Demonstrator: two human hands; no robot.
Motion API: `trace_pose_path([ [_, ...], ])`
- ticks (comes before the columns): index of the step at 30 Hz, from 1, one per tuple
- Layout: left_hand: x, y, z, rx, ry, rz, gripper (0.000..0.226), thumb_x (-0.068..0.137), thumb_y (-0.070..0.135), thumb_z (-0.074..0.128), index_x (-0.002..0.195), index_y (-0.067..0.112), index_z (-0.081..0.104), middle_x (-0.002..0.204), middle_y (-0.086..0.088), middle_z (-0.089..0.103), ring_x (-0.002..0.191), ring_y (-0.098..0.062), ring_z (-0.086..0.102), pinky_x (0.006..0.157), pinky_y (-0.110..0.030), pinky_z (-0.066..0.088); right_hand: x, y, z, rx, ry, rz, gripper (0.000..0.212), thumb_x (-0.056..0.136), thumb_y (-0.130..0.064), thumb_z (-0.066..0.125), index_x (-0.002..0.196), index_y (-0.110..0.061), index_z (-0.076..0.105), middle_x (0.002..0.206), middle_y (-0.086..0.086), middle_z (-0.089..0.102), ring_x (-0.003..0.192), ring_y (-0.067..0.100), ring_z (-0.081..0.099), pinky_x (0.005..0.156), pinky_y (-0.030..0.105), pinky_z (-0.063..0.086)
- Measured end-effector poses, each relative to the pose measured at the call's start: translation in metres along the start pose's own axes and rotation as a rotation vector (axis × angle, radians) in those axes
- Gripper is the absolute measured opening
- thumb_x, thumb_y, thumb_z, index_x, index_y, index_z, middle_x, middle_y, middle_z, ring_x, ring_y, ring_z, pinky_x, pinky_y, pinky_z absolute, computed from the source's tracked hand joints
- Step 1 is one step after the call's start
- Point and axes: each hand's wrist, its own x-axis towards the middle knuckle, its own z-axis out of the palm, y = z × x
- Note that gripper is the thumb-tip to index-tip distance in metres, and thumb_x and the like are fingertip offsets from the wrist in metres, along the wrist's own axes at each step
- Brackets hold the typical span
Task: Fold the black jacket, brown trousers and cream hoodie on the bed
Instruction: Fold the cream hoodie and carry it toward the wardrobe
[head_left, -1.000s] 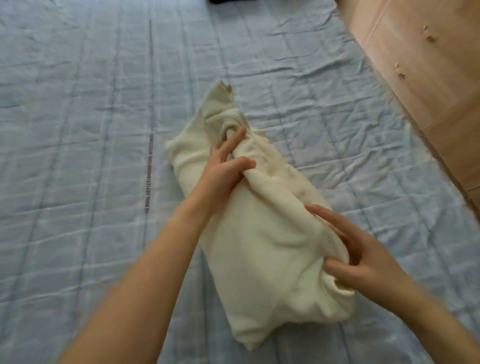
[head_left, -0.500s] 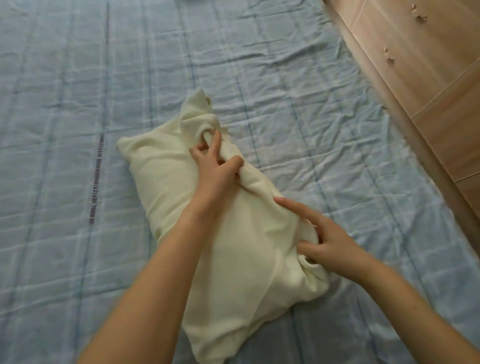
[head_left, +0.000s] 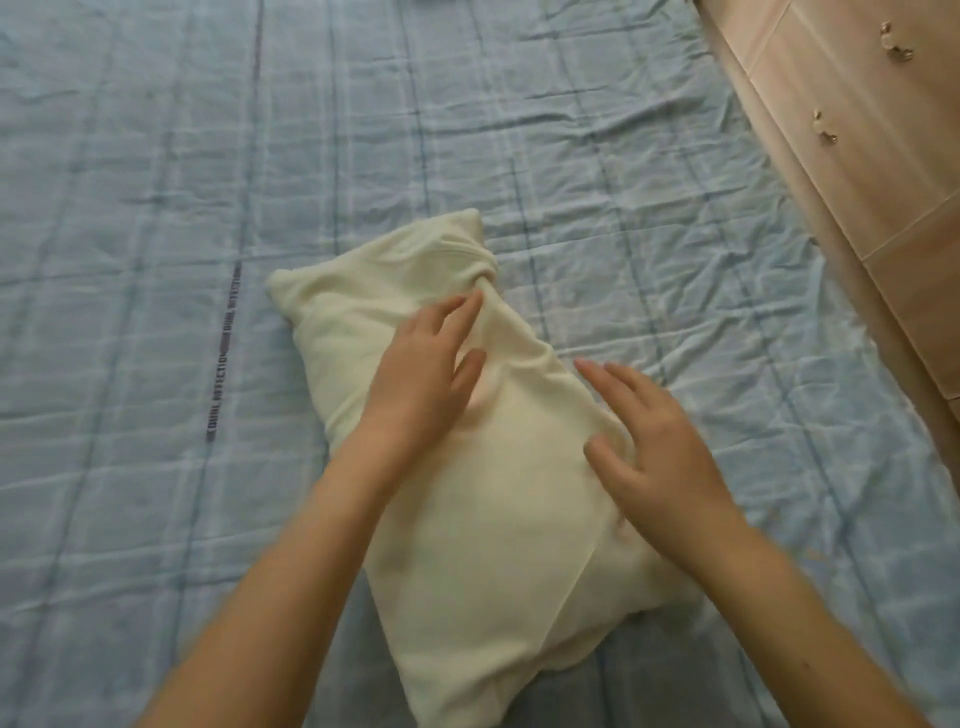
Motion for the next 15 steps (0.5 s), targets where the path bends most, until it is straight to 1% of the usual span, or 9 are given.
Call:
trace_pose_path([
  [1,-0.012,-0.007,-0.006,0.189,0.068,-0.006,0.059,0.096,0.038,0.036,0.149,0.013,0.037,0.153,-0.014,0.038,0.139,-0.035,0.036,0.115,-0.041,0.026,0.003,-0.013,0.013,-0.082,0.01,-0.067,0.064,0.085,-0.039,0.044,0.149,-0.036,0.039,0.154,0.002,0.04,0.143,0.016,0.031,0.117,0.024,0.015],
  [2,-0.025,-0.012,-0.01,0.306,0.076,-0.067,0.066,0.094,0.044,0.024,0.15,0.01,0.035,0.156,-0.014,0.033,0.145,-0.037,0.026,0.118,-0.048,0.017,0.006,-0.022,0.027,-0.171,-0.007,-0.114,0.063,0.088,-0.043,0.038,0.151,-0.04,0.033,0.159,0.001,0.032,0.149,0.021,0.022,0.12,0.036,0.013],
  [3,-0.035,-0.016,-0.009,0.369,0.044,-0.136,0.071,0.092,0.047,0.016,0.151,0.011,0.031,0.16,-0.011,0.025,0.149,-0.034,0.016,0.119,-0.05,0.009,0.009,-0.023,0.042,-0.261,-0.039,-0.136,0.063,0.09,-0.048,0.033,0.152,-0.044,0.026,0.163,-0.002,0.024,0.152,0.023,0.014,0.12,0.046,0.009],
  [4,-0.042,-0.02,-0.003,0.408,-0.004,-0.184,0.074,0.091,0.05,0.011,0.153,0.013,0.028,0.162,-0.009,0.019,0.151,-0.032,0.009,0.12,-0.051,0.003,0.012,-0.019,0.053,-0.338,-0.077,-0.132,0.062,0.091,-0.052,0.028,0.153,-0.047,0.02,0.165,-0.005,0.017,0.153,0.023,0.007,0.12,0.053,0.007],
  [6,-0.049,-0.029,0.015,0.43,-0.066,-0.206,0.073,0.091,0.052,0.011,0.154,0.017,0.026,0.163,-0.006,0.015,0.151,-0.029,0.004,0.12,-0.053,-0.001,0.015,0.002,0.072,-0.429,-0.144,-0.074,0.062,0.091,-0.059,0.019,0.153,-0.048,0.012,0.165,-0.009,0.008,0.154,0.022,0.001,0.121,0.055,0.006],
  [8,-0.048,-0.04,0.032,0.43,-0.103,-0.216,0.072,0.091,0.052,0.014,0.154,0.02,0.026,0.163,-0.005,0.016,0.151,-0.029,0.006,0.12,-0.053,0.0,0.016,0.022,0.085,-0.452,-0.16,-0.038,0.062,0.092,-0.06,0.02,0.152,-0.048,0.011,0.165,-0.009,0.008,0.154,0.022,0.003,0.121,0.052,0.009],
  [11,-0.047,-0.048,0.043,0.426,-0.141,-0.242,0.071,0.091,0.05,0.013,0.155,0.021,0.024,0.163,-0.003,0.016,0.151,-0.027,0.006,0.12,-0.052,0.001,0.019,0.022,0.091,-0.486,-0.182,-0.012,0.062,0.091,-0.06,0.023,0.151,-0.047,0.016,0.164,-0.008,0.014,0.153,0.023,0.009,0.12,0.054,0.013],
  [13,-0.045,-0.049,0.039,0.405,-0.195,-0.233,0.07,0.092,0.052,0.013,0.156,0.022,0.02,0.164,-0.002,0.011,0.151,-0.026,0.003,0.12,-0.051,-0.001,0.02,0.01,0.085,-0.523,-0.178,0.019,0.065,0.088,-0.06,0.021,0.151,-0.047,0.018,0.164,-0.006,0.017,0.153,0.024,0.011,0.119,0.055,0.011],
  [15,-0.038,-0.052,0.024,0.362,-0.218,-0.192,0.068,0.095,0.054,0.015,0.155,0.024,0.022,0.164,-0.001,0.014,0.151,-0.026,0.007,0.119,-0.049,0.003,0.025,-0.011,0.081,-0.488,-0.102,0.031,0.066,0.088,-0.055,0.023,0.152,-0.039,0.031,0.162,0.0,0.027,0.151,0.027,0.018,0.118,0.059,0.012],
])
